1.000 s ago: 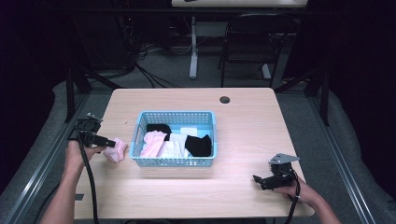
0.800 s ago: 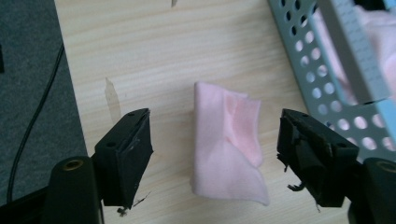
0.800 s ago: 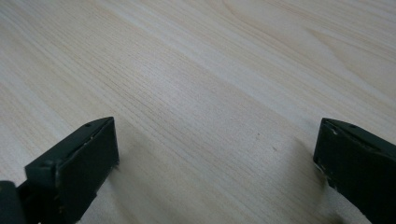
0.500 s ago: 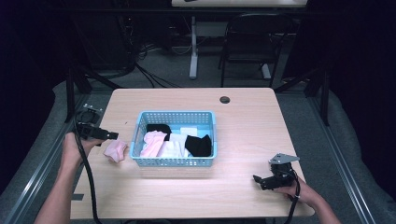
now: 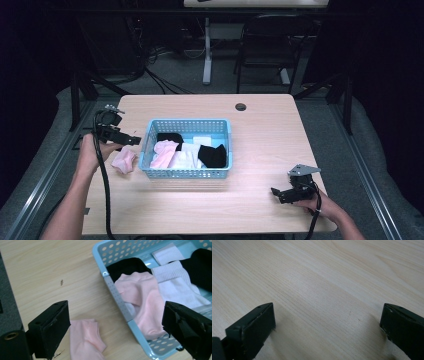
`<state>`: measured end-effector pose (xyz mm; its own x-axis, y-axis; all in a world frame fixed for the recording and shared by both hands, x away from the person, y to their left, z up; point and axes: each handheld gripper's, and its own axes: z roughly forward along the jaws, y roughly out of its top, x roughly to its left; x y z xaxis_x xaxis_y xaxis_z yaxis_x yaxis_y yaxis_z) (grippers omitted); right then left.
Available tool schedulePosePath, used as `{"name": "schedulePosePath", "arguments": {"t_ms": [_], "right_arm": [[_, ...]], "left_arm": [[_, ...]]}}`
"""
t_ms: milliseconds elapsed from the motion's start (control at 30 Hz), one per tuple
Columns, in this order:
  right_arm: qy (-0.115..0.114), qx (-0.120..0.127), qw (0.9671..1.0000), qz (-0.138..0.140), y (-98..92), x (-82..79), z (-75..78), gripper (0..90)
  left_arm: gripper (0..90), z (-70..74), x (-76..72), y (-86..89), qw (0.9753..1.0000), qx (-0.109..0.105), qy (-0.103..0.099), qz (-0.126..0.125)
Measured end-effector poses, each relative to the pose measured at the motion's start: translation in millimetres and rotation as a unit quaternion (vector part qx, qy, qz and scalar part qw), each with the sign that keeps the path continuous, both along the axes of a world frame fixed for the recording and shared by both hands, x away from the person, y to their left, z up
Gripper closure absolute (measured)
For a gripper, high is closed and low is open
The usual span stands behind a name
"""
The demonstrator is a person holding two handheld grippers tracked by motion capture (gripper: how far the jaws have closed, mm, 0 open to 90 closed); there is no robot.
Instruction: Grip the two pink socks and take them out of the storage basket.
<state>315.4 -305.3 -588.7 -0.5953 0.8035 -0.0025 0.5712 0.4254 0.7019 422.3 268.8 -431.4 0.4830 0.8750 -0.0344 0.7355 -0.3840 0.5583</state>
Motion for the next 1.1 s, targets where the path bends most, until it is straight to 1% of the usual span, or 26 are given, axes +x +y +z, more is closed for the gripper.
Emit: {"name": "schedulePosePath", "arguments": {"t_ms": [133, 300, 367, 467, 500, 533, 600, 667, 700, 733, 800, 867, 900, 967, 1033, 1067, 1100], "right_arm": [[0.0, 0.0, 1.0, 0.0, 0.0, 0.0, 0.0, 0.0], [0.0, -0.001, 1.0, 0.0, 0.0, 0.0, 0.1, 0.0], [0.0, 0.0, 1.0, 0.0, 0.0, 0.0, 0.0, 0.0], [0.0, 0.0, 1.0, 0.0, 0.0, 0.0, 0.0, 0.0], [0.0, 0.0, 1.0, 0.0, 0.0, 0.0, 0.0, 0.0], [0.0, 0.0, 1.0, 0.0, 0.0, 0.0, 0.0, 0.0], [0.0, -0.001, 1.0, 0.0, -0.1, 0.0, 0.1, 0.0], [0.0, 0.0, 1.0, 0.0, 0.0, 0.0, 0.0, 0.0], [0.0, 0.0, 1.0, 0.0, 0.0, 0.0, 0.0, 0.0], [0.0, 0.0, 1.0, 0.0, 0.0, 0.0, 0.0, 0.0], [0.0, -0.001, 1.0, 0.0, -0.1, 0.0, 0.1, 0.0], [0.0, 0.0, 1.0, 0.0, 0.0, 0.0, 0.0, 0.0], [0.0, 0.0, 1.0, 0.0, 0.0, 0.0, 0.0, 0.0], [0.0, 0.0, 1.0, 0.0, 0.0, 0.0, 0.0, 0.0], [0.0, 0.0, 1.0, 0.0, 0.0, 0.0, 0.0, 0.0], [0.0, 0.0, 1.0, 0.0, 0.0, 0.0, 0.0, 0.0], [0.0, 0.0, 1.0, 0.0, 0.0, 0.0, 0.0, 0.0]], "left_arm": [[2.6, -1.2, 2.9, -12.7, 0.9999, -0.001, 0.008, -0.014], [2.4, -6.0, 6.1, -28.8, 0.9994, -0.004, 0.008, -0.033], [0.7, -8.4, 7.4, -34.6, 0.9991, -0.011, 0.011, -0.039], [0.0, -13.8, 9.4, -44.3, 0.9983, -0.009, 0.021, -0.053], [0.0, -15.7, 10.1, -47.7, 0.998, -0.005, 0.022, -0.059], [0.0, -17.5, 10.2, -51.3, 0.9977, -0.005, 0.027, -0.062], [0.0, -20.9, 11.2, -57.6, 0.9973, -0.002, 0.027, -0.068], [0.2, -23.9, 12.6, -63.4, 0.9968, -0.005, 0.033, -0.072], [0.2, -25.7, 13.1, -66.4, 0.9968, -0.005, 0.031, -0.074], [0.3, -27.8, 13.9, -69.3, 0.9964, -0.005, 0.033, -0.078], [2.2, -32.7, 15.1, -75.7, 0.9952, -0.002, 0.043, -0.088], [3.3, -37.3, 16.1, -80.6, 0.9944, -0.001, 0.048, -0.094], [4.8, -39.4, 16.5, -82.2, 0.9941, -0.001, 0.049, -0.096], [6.5, -44.8, 18.7, -85.6, 0.9934, 0.0, 0.058, -0.099], [10.0, -49.5, 19.8, -88.9, 0.9934, 0.007, 0.058, -0.099], [13.3, -51.8, 20.4, -90.4, 0.9929, 0.011, 0.061, -0.102], [14.7, -54.3, 20.9, -92.0, 0.9926, 0.014, 0.063, -0.103]]}}
